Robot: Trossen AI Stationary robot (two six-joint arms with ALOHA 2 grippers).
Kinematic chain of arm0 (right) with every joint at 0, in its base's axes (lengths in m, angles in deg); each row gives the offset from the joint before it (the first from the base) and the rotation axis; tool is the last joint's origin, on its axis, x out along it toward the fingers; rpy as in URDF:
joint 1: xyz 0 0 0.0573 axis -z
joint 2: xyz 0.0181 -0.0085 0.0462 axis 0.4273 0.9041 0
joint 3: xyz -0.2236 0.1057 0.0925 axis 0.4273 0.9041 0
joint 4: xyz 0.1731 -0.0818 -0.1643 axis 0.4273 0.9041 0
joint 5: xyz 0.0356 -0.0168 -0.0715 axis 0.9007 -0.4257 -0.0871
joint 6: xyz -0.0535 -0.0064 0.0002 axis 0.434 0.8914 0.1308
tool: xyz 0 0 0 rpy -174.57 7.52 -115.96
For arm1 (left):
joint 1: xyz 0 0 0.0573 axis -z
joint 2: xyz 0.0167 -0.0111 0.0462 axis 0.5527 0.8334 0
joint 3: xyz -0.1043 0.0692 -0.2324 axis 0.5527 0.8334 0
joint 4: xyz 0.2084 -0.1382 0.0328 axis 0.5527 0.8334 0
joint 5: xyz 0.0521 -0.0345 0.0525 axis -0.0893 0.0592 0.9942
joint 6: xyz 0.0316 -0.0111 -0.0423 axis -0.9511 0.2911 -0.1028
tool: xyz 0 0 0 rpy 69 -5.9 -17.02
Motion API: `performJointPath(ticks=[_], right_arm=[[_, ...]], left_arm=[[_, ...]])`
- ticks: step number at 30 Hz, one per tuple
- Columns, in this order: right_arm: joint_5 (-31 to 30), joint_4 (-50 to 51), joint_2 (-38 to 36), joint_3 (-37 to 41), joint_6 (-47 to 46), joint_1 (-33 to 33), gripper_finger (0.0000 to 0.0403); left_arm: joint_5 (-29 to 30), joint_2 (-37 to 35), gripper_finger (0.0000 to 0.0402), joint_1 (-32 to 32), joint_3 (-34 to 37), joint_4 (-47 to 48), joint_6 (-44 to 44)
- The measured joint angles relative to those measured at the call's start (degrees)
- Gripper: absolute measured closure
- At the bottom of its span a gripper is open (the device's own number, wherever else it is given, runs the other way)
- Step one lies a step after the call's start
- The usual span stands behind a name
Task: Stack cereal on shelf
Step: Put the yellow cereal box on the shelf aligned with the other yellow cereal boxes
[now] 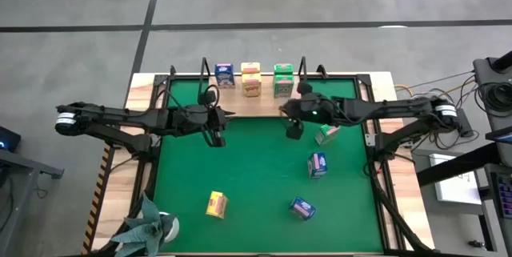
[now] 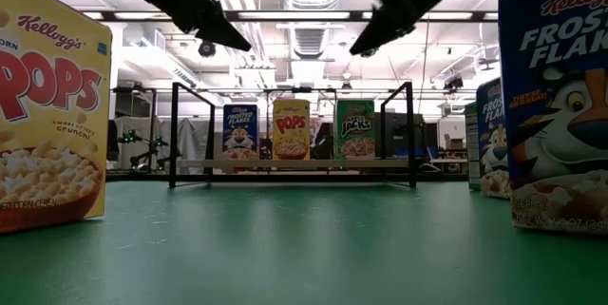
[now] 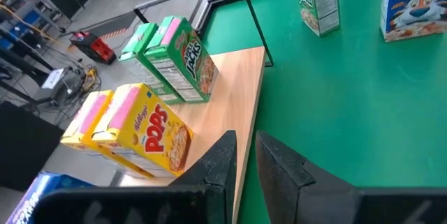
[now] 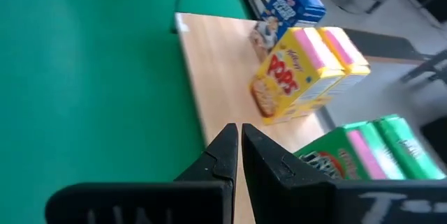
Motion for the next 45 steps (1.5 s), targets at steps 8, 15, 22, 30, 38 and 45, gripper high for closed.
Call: performJointPath(ticks=[8,15,22,30,38,45], right_arm=[[1.3,-0.8,-6.2,7.3,-2.6,-2.2,0.039],[1.3,-9.0,-6.9,11.9,2.5,-2.7,0.039],[5.5,-21.5,-6.9,13.2,14.4,-2.7,0.039],[12.7,-28.7,-6.9,13.6,19.2,-2.3,0.039],[12.8,-28.2,-6.9,13.9,21.6,-1.6,0.039],[12.8,-26.9,-7.1,14.0,21.6,-1.3,0.039]], left_arm=[[-0.1,0.0,0.0363,0.0,0.0,2.5,7.7],[-10.1,0.0,0.0363,0.3,-0.2,5.7,25.4],[-32.5,4.1,0.0363,0.4,-9.8,19.0,48.0],[-37.4,16.5,0.0363,4.3,-30.3,45.8,65.5],[-33.4,26.2,0.0362,15.2,-42.0,55.8,80.1],[-34.4,30.7,0.0304,22.2,-42.6,59.3,94.9]])
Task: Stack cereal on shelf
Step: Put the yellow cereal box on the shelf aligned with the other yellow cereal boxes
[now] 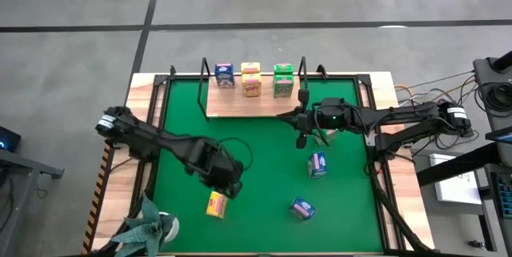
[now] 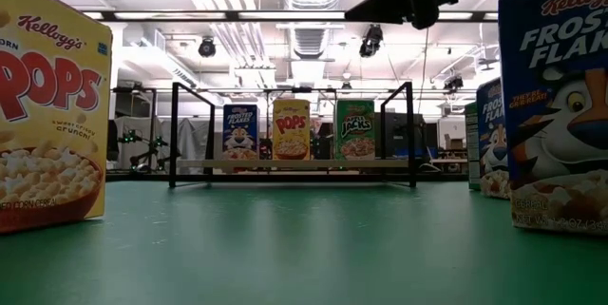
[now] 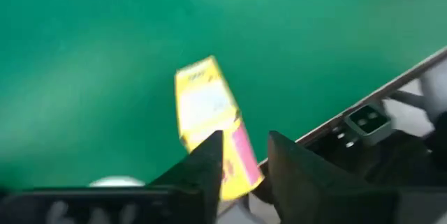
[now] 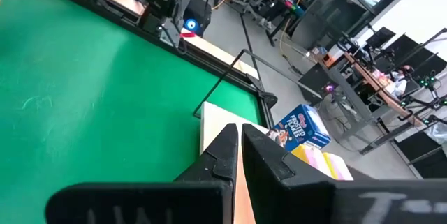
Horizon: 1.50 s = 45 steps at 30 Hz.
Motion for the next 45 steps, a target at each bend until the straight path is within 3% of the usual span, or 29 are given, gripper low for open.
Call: performJointPath(ticks=[8,14,39,45], right_arm=[[0.2,0.0,-0.2,0.0,0.2,0.0,0.039],[0.2,0.0,-0.2,0.0,0.4,0.0,0.039],[0.2,0.0,-0.2,0.0,1.6,0.0,0.039],[0.2,0.0,-0.2,0.0,1.6,0.0,0.039]], left_arm=[[1.8,0.9,0.0188,4.0,0.0,5.2,8.7],[3.0,1.9,0.0138,4.8,0.1,5.2,10.9],[7.5,9.8,0.0135,8.7,-3.3,4.9,12.5],[8.1,10.2,0.0159,8.8,-3.3,4.5,12.5]])
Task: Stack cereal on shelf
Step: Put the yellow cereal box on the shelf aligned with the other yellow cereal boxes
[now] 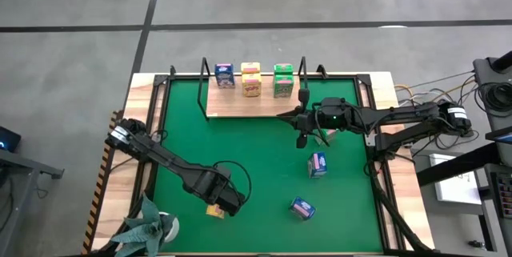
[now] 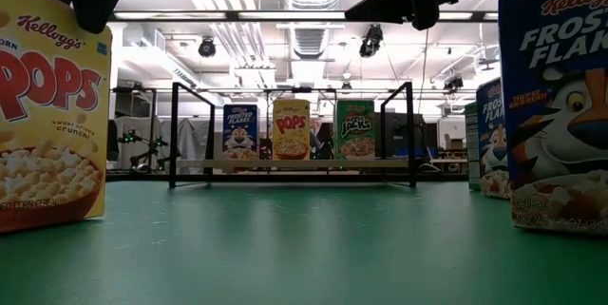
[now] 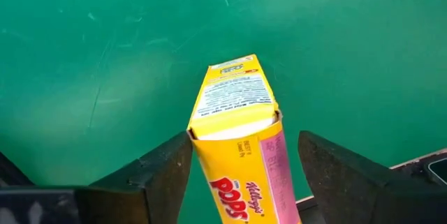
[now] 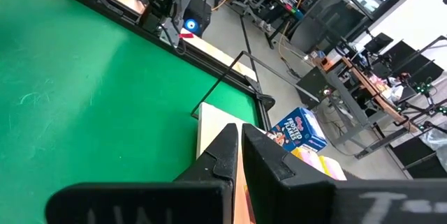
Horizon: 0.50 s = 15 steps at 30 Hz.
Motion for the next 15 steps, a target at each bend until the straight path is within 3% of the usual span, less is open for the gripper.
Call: performJointPath(ticks=[15], right_arm=[[0.0,0.0,0.0,0.0,-0.1,0.0,0.039]], left_arm=[[0.0,0.0,0.0225,0.0,0.0,-0.1,-0.5]])
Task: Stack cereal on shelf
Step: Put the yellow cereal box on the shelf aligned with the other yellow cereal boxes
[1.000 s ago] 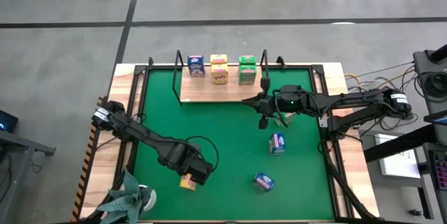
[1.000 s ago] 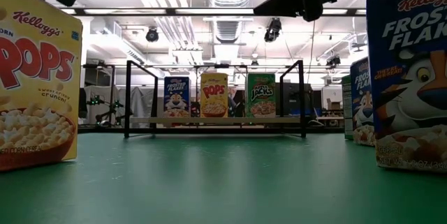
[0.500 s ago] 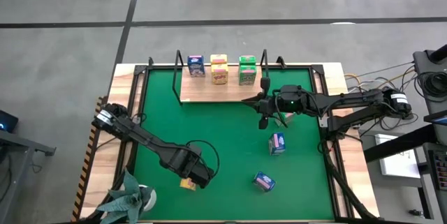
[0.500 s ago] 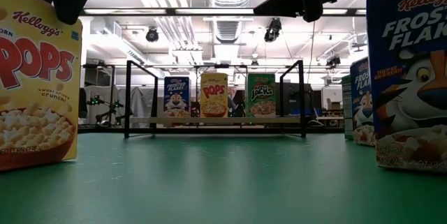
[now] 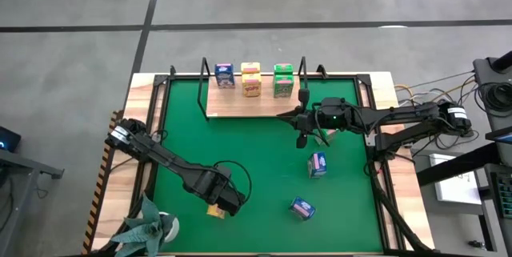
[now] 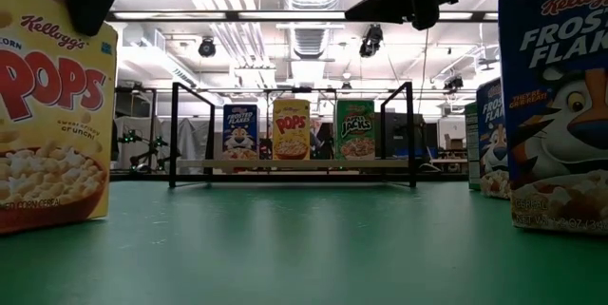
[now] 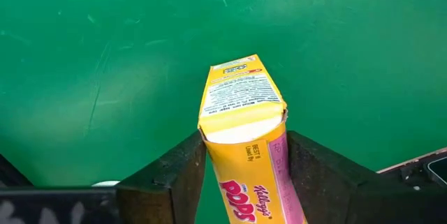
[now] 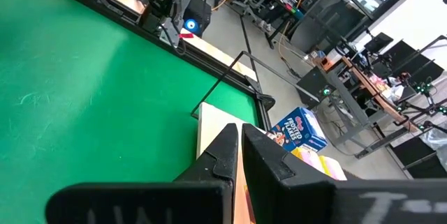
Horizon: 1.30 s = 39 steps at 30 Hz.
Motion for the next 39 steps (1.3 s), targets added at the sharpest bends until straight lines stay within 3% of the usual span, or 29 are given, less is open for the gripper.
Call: performJointPath(ticks=[11,35,39], right_arm=[[0.0,0.0,0.0,0.0,0.0,0.0,0.039],[-0.2,1.4,0.0,0.0,-0.7,0.0,0.039],[-1.4,2.0,-0.1,0.0,-0.7,0.0,0.039]], left_arm=[[-0.2,-1.4,0.0231,-0.9,0.0,0.1,-5.0],[0.0,-2.7,0.0231,-9.3,-0.1,0.7,-34.1],[1.7,-2.7,0.0231,-10.4,-3.6,4.7,-40.5]])
